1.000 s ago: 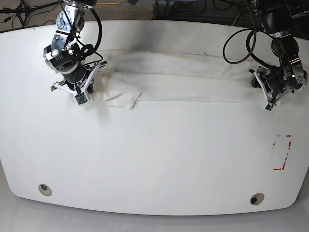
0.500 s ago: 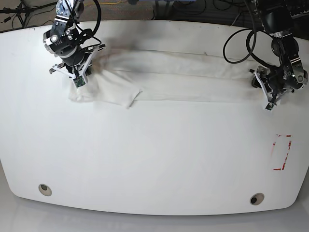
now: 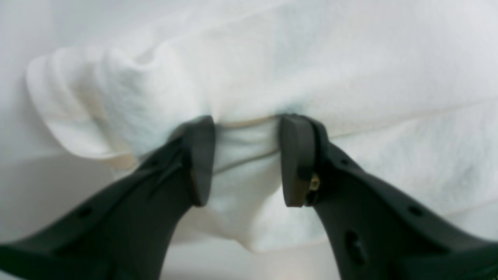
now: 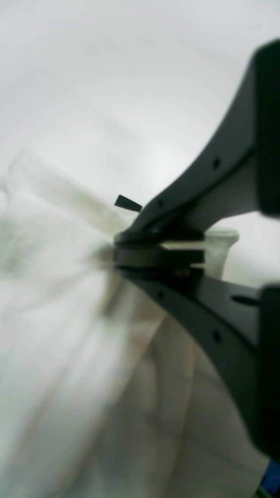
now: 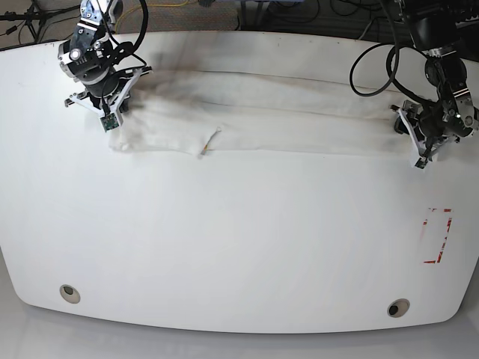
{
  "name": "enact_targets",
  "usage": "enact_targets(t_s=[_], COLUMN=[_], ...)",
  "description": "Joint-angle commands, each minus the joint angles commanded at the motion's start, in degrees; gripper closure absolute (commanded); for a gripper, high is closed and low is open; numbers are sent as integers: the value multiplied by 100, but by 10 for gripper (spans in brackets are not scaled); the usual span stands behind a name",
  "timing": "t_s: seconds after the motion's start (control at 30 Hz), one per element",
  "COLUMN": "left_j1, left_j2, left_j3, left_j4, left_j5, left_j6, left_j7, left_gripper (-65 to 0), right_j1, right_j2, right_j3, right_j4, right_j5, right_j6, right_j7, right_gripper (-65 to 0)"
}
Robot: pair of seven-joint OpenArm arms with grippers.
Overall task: Fold the T-shirt properly
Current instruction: 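Pull the strip ends apart with both grippers to straighten it, then open both grippers and lift them off the folded strip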
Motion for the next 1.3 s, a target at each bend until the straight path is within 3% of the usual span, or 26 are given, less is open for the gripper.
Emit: enact_targets(t_s=[0.1, 0.13, 0.23, 0.33, 0.4, 0.73, 0.87, 1.0, 1.07, 1.13, 1.3], left_j1=[0, -9, -18, -35, -35, -202, -202, -211, -211, -211, -211], left_j2=[0, 0, 0, 9, 26, 185, 264, 334, 343, 387, 396], left_j3=[0, 0, 0, 0, -9, -79, -237, -255, -255, -264, -519], left_j4=[18, 18, 26, 35, 35, 589, 853, 1152, 1292, 1389, 1530], left_j5=[0, 0, -9, -35, -35, -44, -44, -44, -44, -79, -492], left_j6=[0, 0, 0, 0, 0, 0, 0, 0, 0, 0, 0], left_j7=[0, 9, 26, 26, 35, 255, 255, 264, 264, 264, 264], left_gripper=[-260, -260, -260, -260, -260, -260, -261, -261, -261, -261, -262], right_j1=[-9, -18, -18, -9, 9, 229, 255, 316, 316, 334, 448], right_j2=[0, 0, 0, 0, -35, -26, -44, -53, -53, -53, -35], right_j3=[9, 9, 18, 26, 62, 114, -193, -580, -624, -624, -589], right_j4=[0, 0, 26, 132, 211, 211, 105, -316, -510, -703, -1187], right_j5=[0, 0, 0, 35, 44, 1653, 1732, 1723, 1723, 1723, 1521], right_j6=[0, 0, 0, 0, 0, 0, 0, 0, 0, 0, 0], right_j7=[0, 0, 0, 0, 18, 0, 0, 0, 18, 35, 246], right_gripper=[-200, -274, -417, -479, -479, -471, -379, -179, -109, -86, -122])
